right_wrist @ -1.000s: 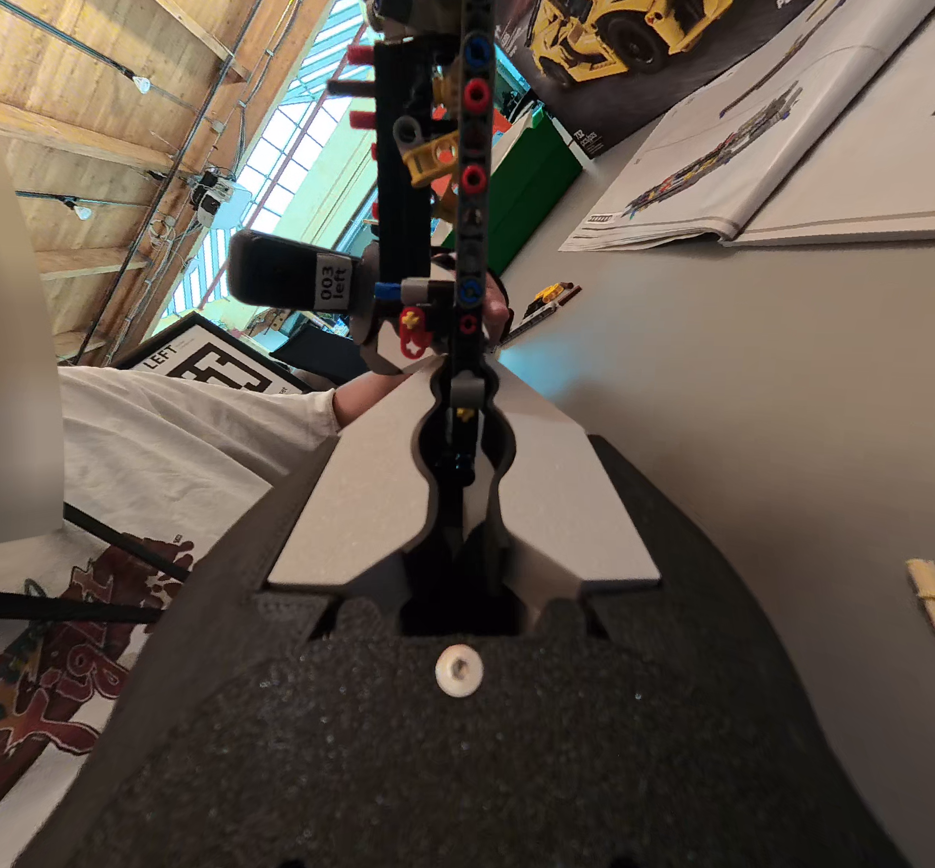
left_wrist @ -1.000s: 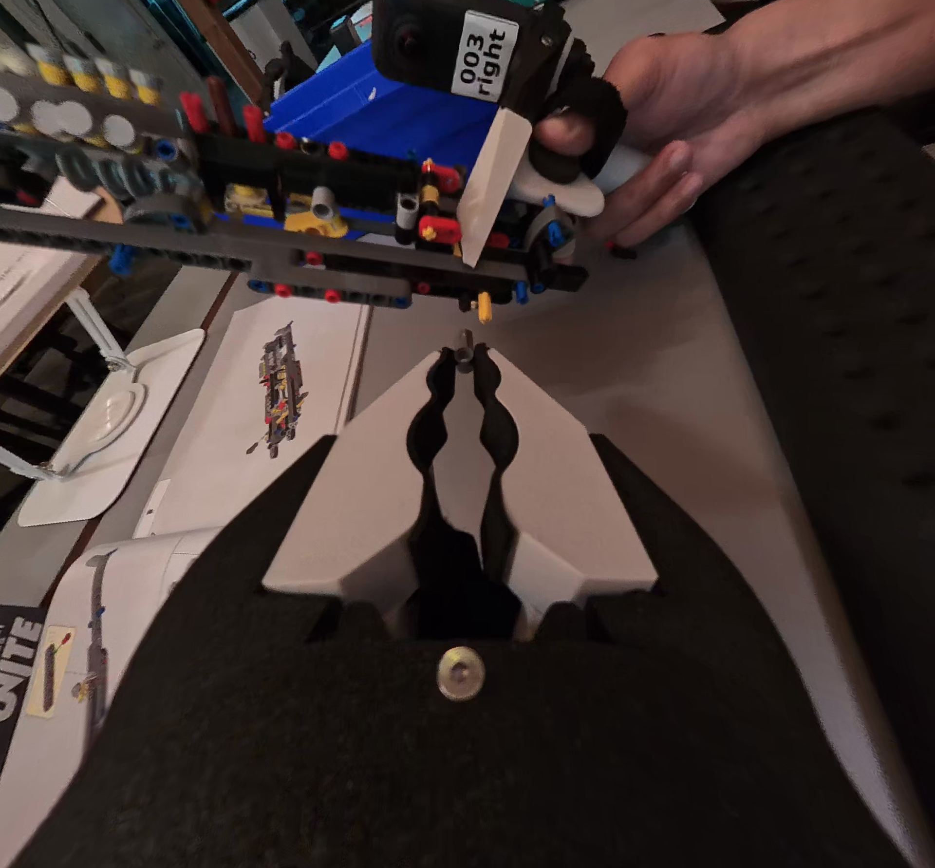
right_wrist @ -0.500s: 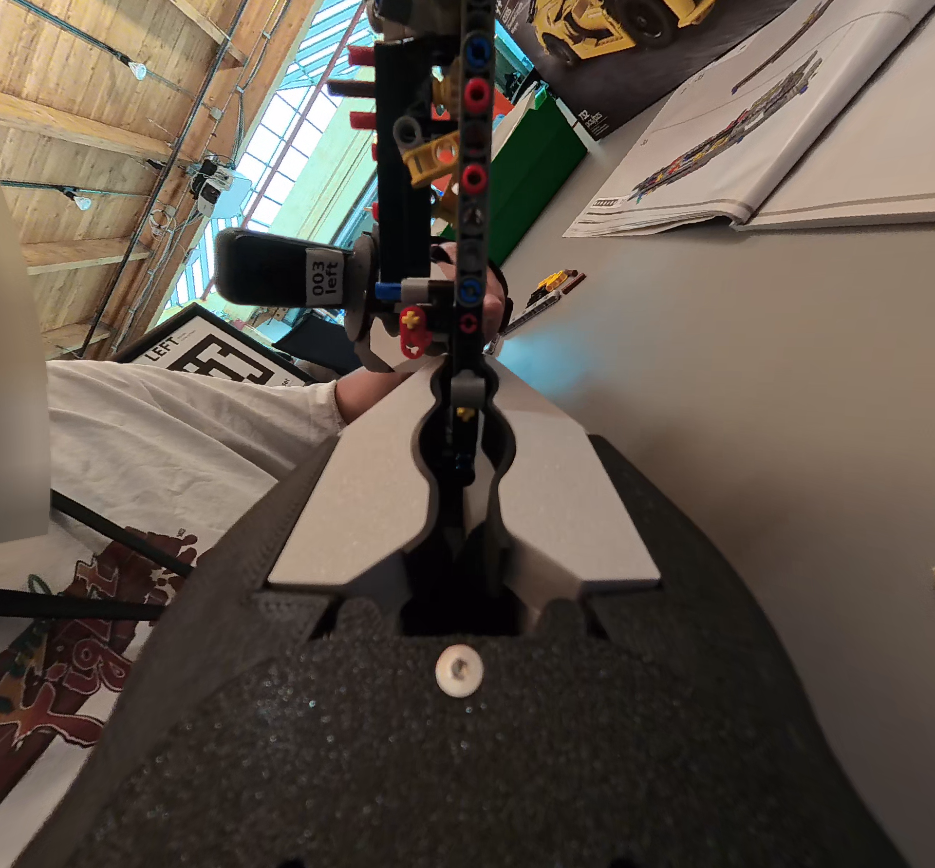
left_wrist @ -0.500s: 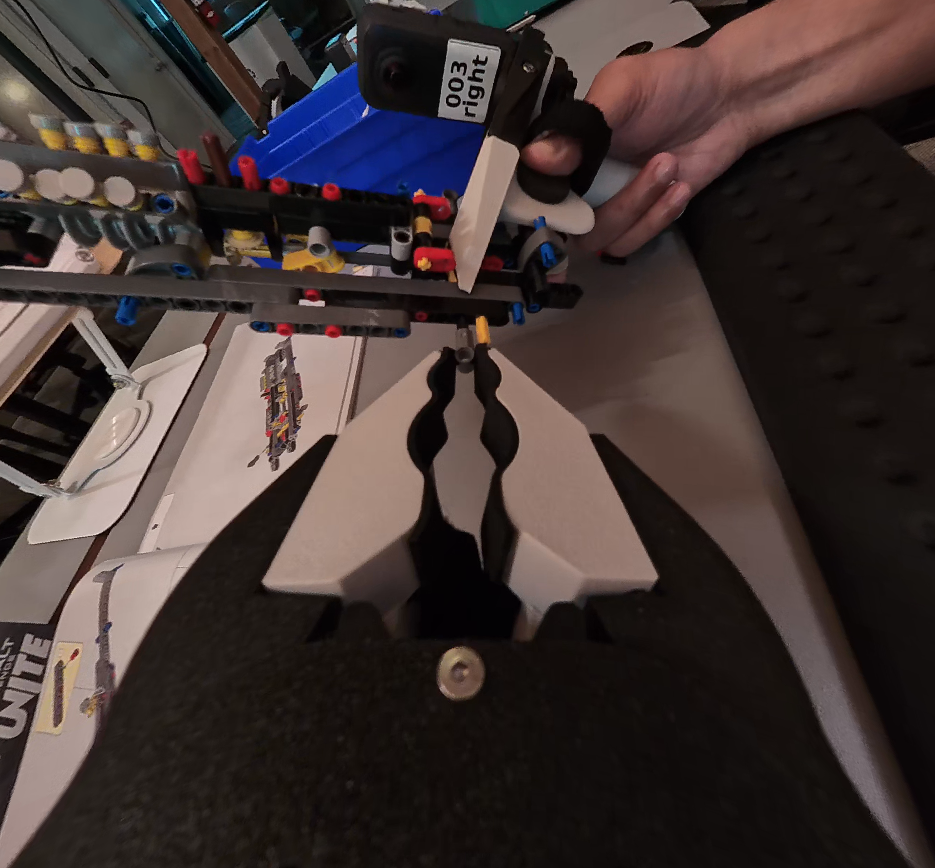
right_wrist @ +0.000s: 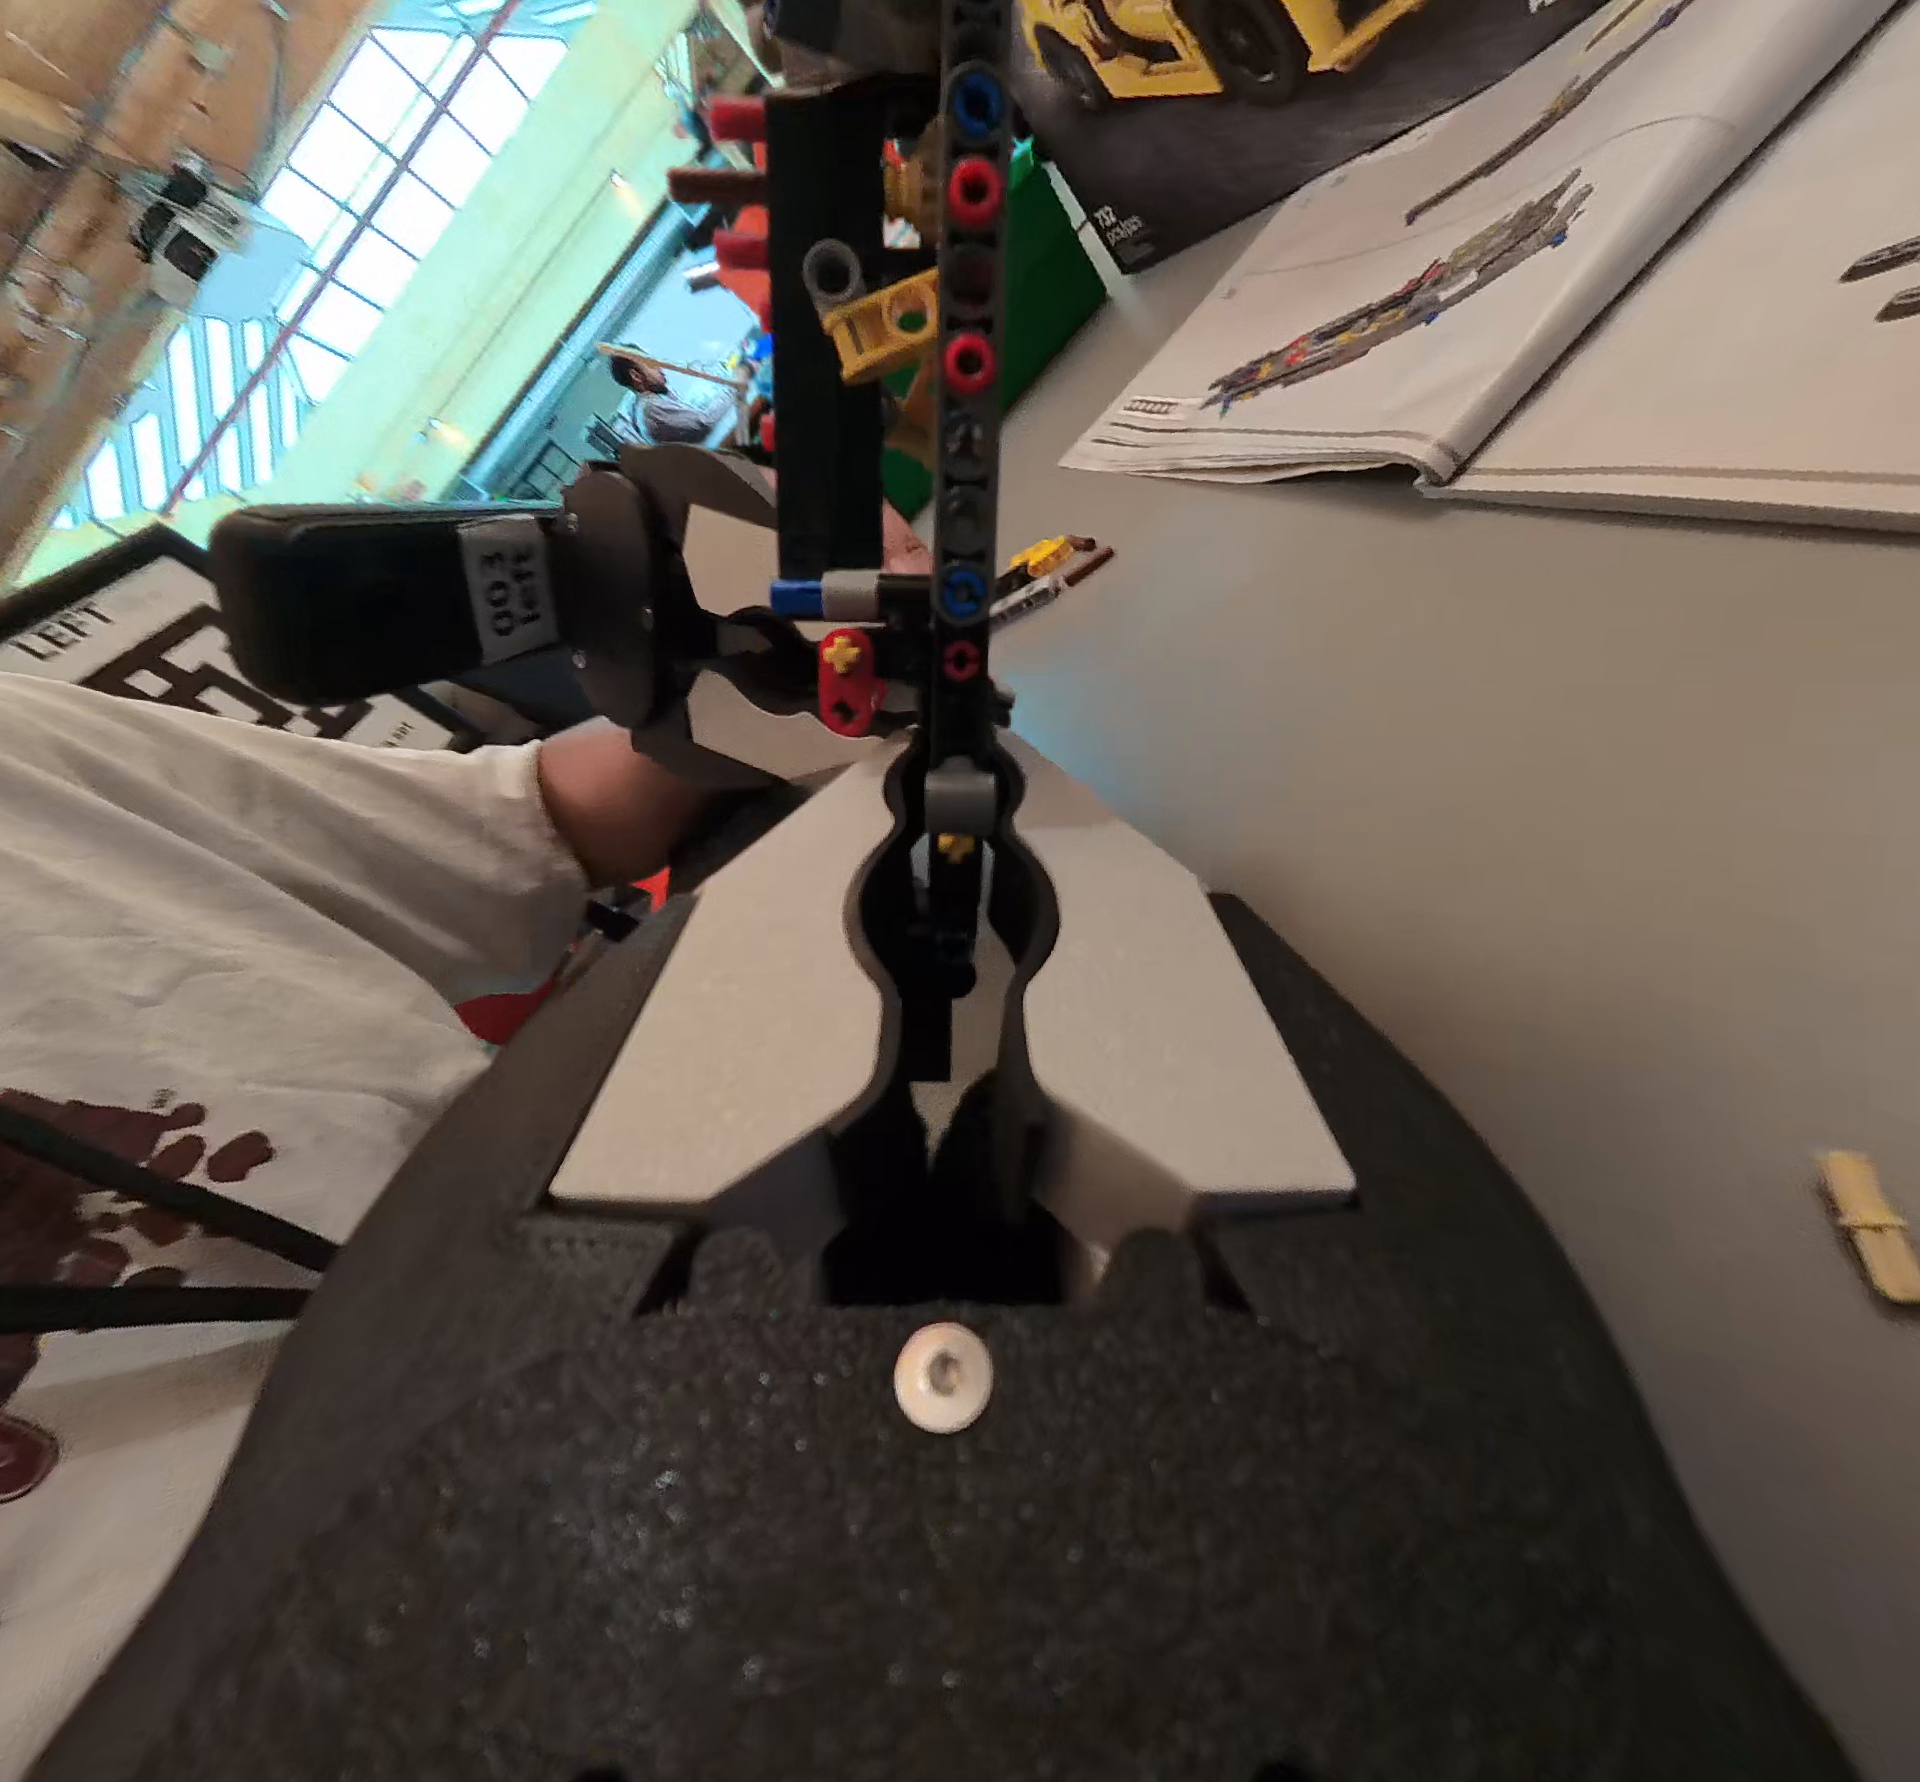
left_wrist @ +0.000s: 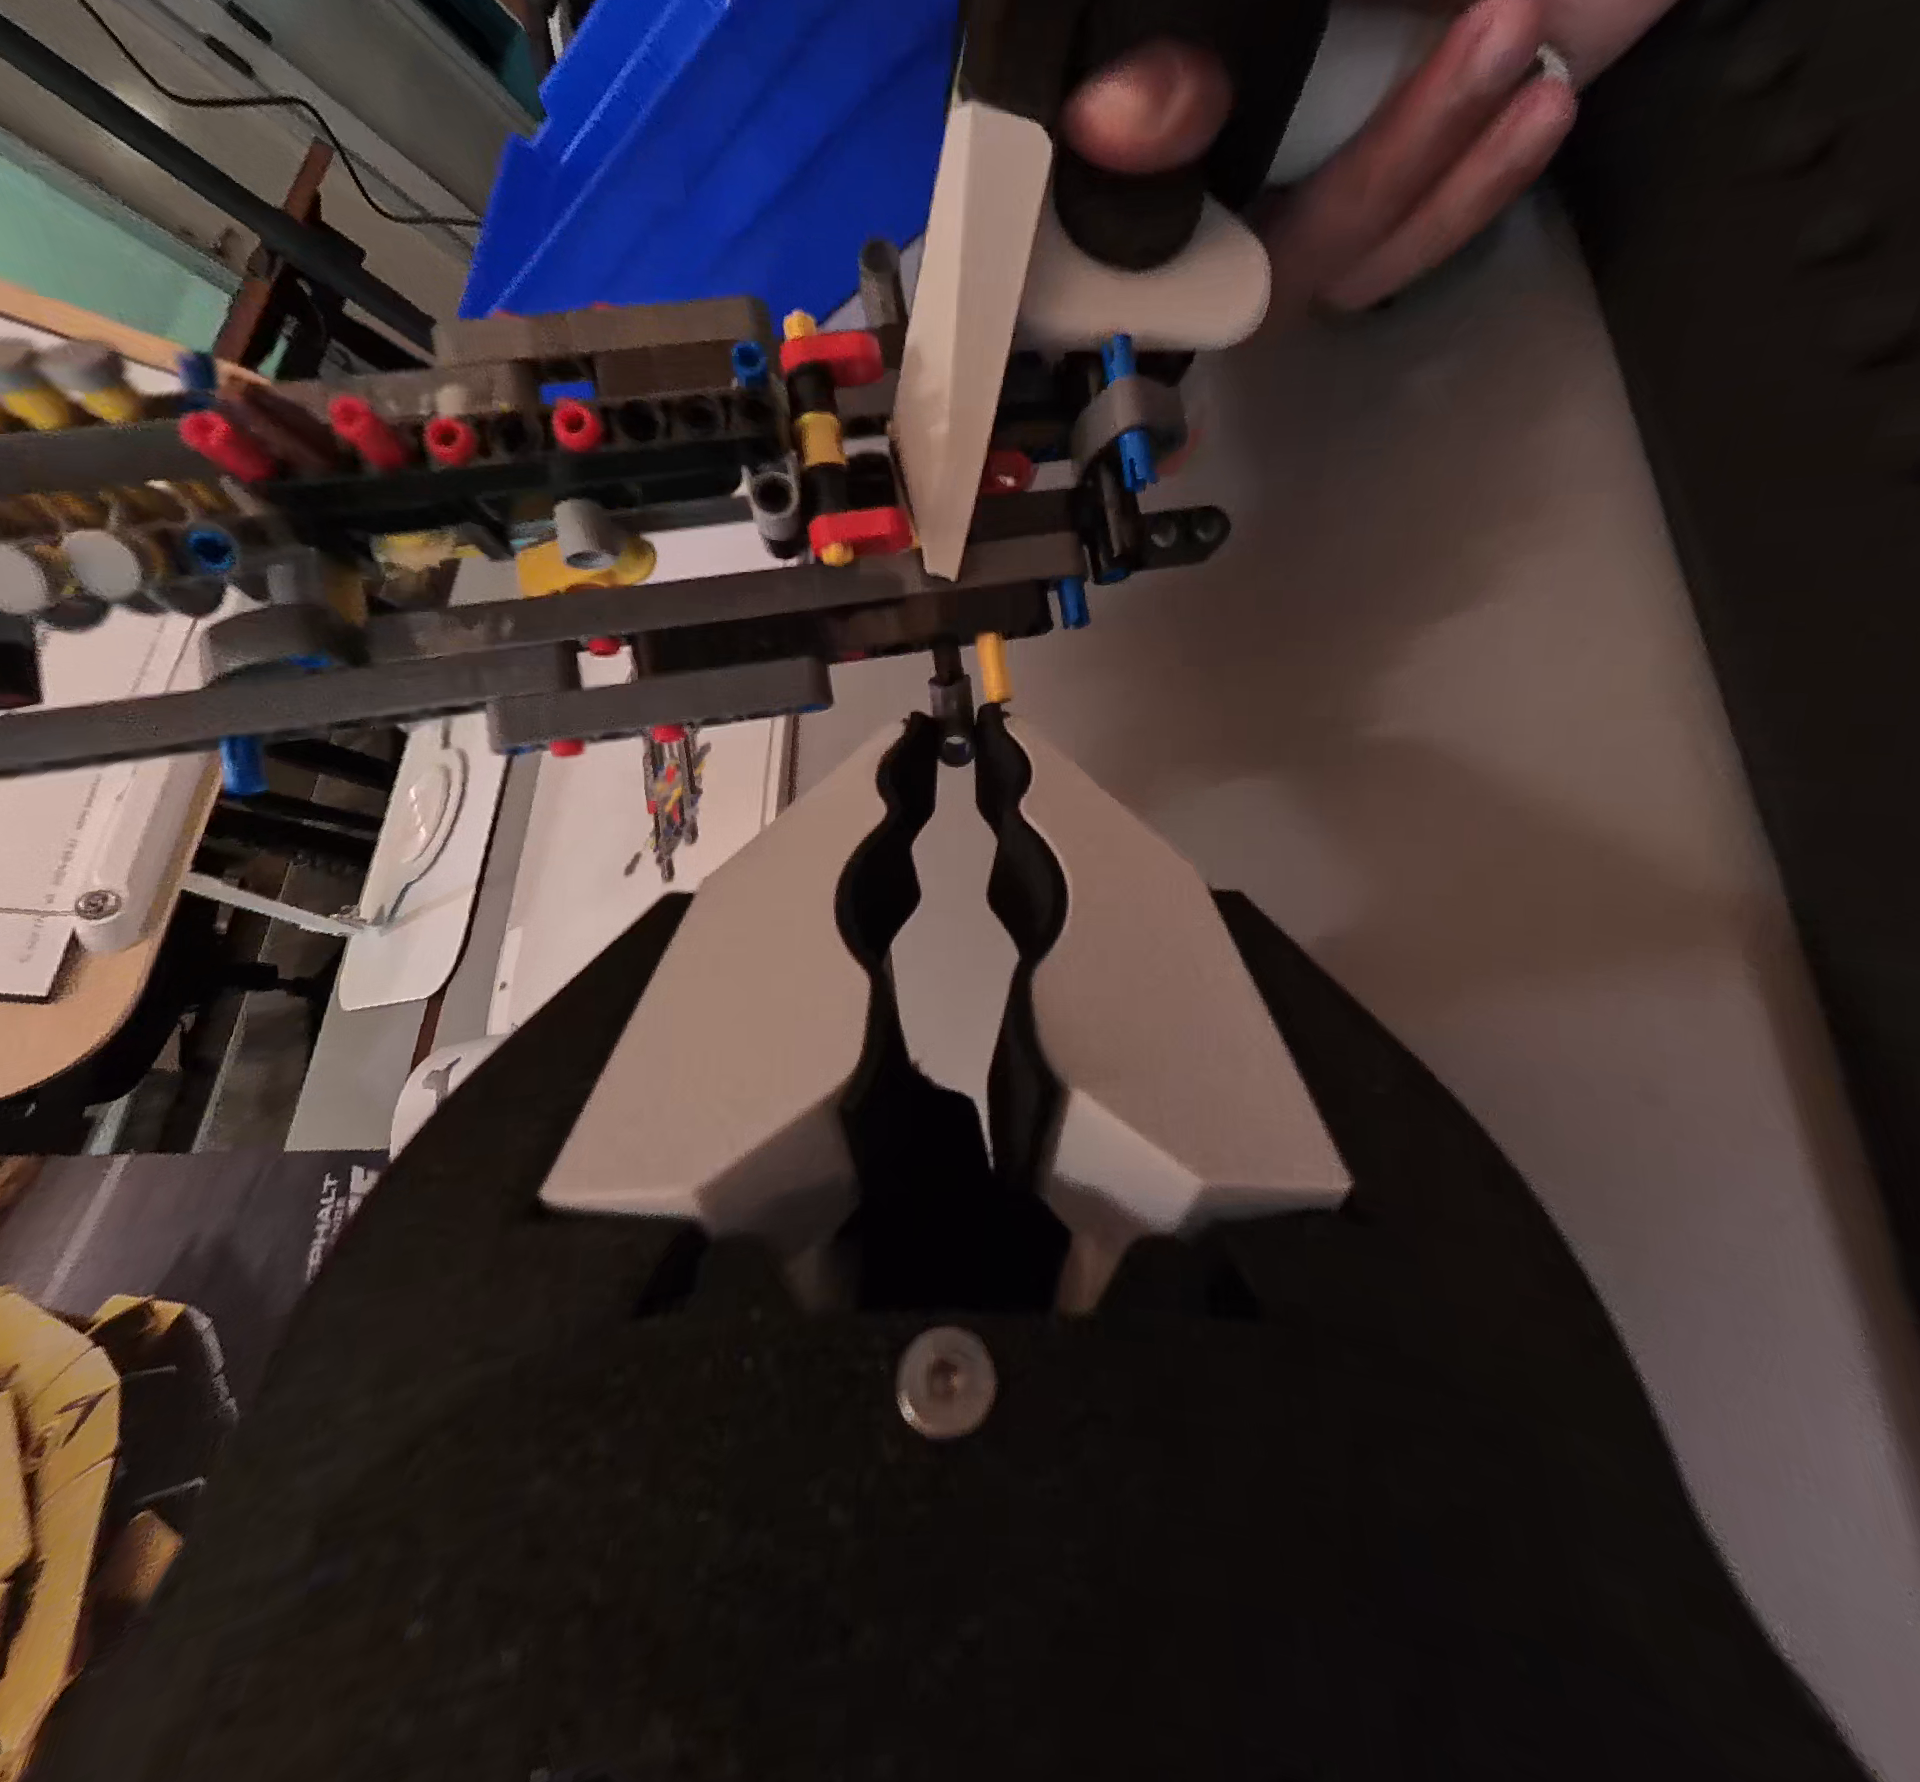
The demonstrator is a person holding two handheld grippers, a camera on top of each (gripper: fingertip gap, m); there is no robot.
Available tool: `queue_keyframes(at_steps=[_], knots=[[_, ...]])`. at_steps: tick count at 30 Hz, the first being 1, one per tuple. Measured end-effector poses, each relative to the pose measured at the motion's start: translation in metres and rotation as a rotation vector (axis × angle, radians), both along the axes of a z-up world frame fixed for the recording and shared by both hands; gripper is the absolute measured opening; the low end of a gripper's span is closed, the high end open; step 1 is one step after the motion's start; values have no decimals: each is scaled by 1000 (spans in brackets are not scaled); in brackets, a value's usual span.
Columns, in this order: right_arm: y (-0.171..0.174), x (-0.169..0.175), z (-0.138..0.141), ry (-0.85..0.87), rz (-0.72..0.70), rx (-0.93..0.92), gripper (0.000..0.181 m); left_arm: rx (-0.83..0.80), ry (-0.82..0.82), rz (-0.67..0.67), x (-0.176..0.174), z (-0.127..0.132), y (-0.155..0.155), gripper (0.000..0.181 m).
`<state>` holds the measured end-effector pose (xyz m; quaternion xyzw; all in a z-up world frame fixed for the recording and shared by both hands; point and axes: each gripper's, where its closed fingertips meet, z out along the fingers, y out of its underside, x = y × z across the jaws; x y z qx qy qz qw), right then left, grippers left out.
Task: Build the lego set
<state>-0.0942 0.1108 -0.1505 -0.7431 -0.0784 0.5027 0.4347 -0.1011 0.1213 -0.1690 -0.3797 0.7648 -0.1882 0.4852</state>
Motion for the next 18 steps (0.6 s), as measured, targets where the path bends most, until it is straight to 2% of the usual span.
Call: queue_keyframes(at_steps=[4, 11, 18], knots=[[3, 0, -7, -90, -32, 8, 6, 37, 39, 19, -1, -7, 4, 6], [9, 2, -18, -266, -122, 34, 6, 198, 106, 93, 0, -17, 12, 6], [11, 4, -15, -308, -167, 67, 6, 94, 116, 158, 2, -15, 13, 6]])
